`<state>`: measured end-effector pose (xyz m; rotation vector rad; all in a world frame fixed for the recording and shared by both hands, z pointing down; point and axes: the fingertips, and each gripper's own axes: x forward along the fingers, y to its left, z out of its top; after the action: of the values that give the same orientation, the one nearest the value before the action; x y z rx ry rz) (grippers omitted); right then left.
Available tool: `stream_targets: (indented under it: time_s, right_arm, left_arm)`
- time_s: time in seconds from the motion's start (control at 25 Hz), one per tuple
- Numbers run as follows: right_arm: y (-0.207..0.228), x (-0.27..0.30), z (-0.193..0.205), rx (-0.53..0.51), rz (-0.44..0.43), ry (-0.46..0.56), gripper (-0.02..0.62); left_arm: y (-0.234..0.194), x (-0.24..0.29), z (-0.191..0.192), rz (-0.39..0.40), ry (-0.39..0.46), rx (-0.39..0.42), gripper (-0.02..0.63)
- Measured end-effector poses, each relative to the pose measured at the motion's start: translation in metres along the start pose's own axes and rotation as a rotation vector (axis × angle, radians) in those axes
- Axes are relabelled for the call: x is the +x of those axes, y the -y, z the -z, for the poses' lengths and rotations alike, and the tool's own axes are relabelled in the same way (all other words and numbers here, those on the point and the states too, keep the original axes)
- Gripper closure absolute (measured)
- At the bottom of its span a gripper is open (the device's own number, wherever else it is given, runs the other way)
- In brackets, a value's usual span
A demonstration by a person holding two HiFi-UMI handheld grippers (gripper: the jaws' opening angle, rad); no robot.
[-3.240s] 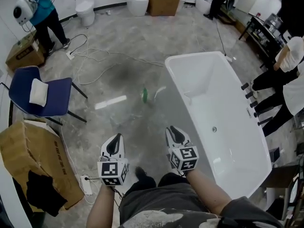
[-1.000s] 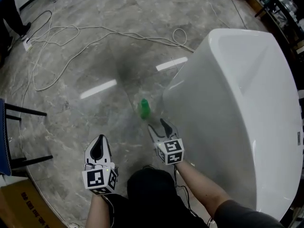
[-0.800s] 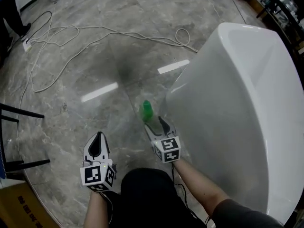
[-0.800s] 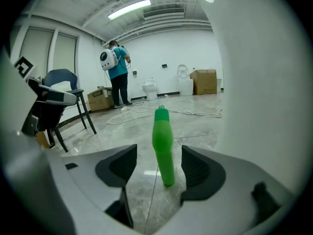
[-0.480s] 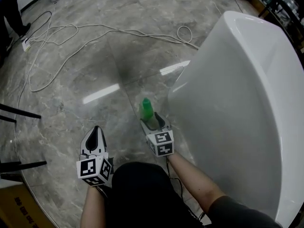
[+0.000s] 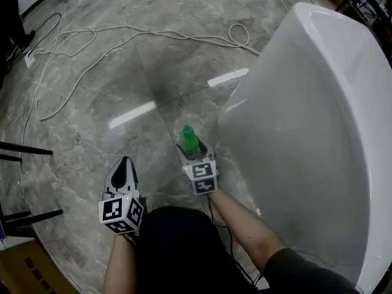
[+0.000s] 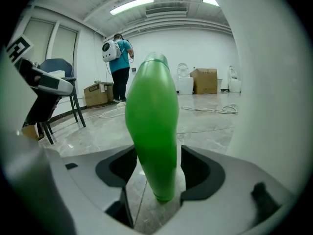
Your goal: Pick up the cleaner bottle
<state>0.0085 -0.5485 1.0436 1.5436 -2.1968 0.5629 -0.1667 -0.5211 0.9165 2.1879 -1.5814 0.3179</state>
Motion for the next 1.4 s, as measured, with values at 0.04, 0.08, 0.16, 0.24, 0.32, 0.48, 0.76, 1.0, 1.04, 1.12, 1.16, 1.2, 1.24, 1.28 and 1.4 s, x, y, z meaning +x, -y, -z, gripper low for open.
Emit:
stream_targets:
  time_s: [0.04, 0.08, 0.16, 0.24, 0.32, 0.48, 0.76, 1.0, 1.04, 1.12, 1.16, 1.2, 1.24, 1.28, 1.4]
  right_arm:
    - [0.001, 0.003, 0.001, 0.003, 0.006, -0.004, 0.328]
    - [0.003, 0.006, 0.001, 0.010, 0.014, -0.005, 0.327]
    - [0.008, 0.012, 0.002, 0.018, 0.032, -0.001, 0.327]
    - [0.011, 0.017, 0.001, 0.013, 0.046, 0.012, 0.328]
    - [0.012, 0.019, -0.006, 0.021, 0.052, 0.041, 0.328]
    - [0.014, 0.023, -0.008, 0.038, 0.072, 0.050, 0.328]
    - [0.012, 0.028, -0.004, 0.071, 0.078, 0.045, 0.328]
    - [0.018, 0.033, 0.003, 0.075, 0.105, 0.038, 0.339]
    - [0.019, 0.033, 0.002, 0.069, 0.109, 0.038, 0.369]
    - [0.021, 0.033, 0.000, 0.041, 0.110, 0.035, 0.375]
    - [0.021, 0.033, 0.000, 0.027, 0.110, 0.032, 0.380]
    - [0.022, 0.033, 0.000, 0.023, 0.109, 0.025, 0.383]
    - [0.023, 0.033, 0.000, 0.031, 0.107, 0.016, 0.385]
    - [0.024, 0.032, 0.000, 0.050, 0.106, 0.008, 0.388]
    - [0.030, 0.032, -0.008, 0.116, 0.077, 0.010, 0.393]
  left_arm:
    - [0.002, 0.003, -0.001, 0.015, 0.003, -0.002, 0.591]
    - [0.003, 0.006, -0.002, 0.028, 0.004, 0.004, 0.591]
    - [0.005, 0.010, -0.004, 0.042, 0.005, 0.030, 0.591]
    - [0.004, 0.011, -0.003, 0.045, 0.006, 0.049, 0.591]
    - [0.003, 0.011, -0.002, 0.044, 0.001, 0.053, 0.591]
    - [-0.001, 0.005, -0.001, 0.038, 0.001, 0.021, 0.591]
    - [-0.010, 0.001, -0.002, 0.023, 0.008, 0.011, 0.591]
    - [-0.013, 0.000, -0.001, 0.025, 0.014, -0.004, 0.591]
    - [-0.015, 0.000, 0.000, 0.022, 0.012, -0.003, 0.591]
    - [-0.018, -0.001, 0.000, 0.014, 0.010, -0.006, 0.591]
    - [-0.019, -0.003, 0.001, 0.010, 0.008, -0.010, 0.591]
    - [-0.020, -0.004, 0.002, 0.007, 0.006, -0.014, 0.591]
    - [-0.020, -0.005, 0.003, 0.004, 0.003, -0.017, 0.591]
    - [-0.020, -0.006, 0.003, 0.003, 0.000, -0.016, 0.591]
    - [-0.017, -0.004, 0.001, 0.001, 0.002, -0.012, 0.591]
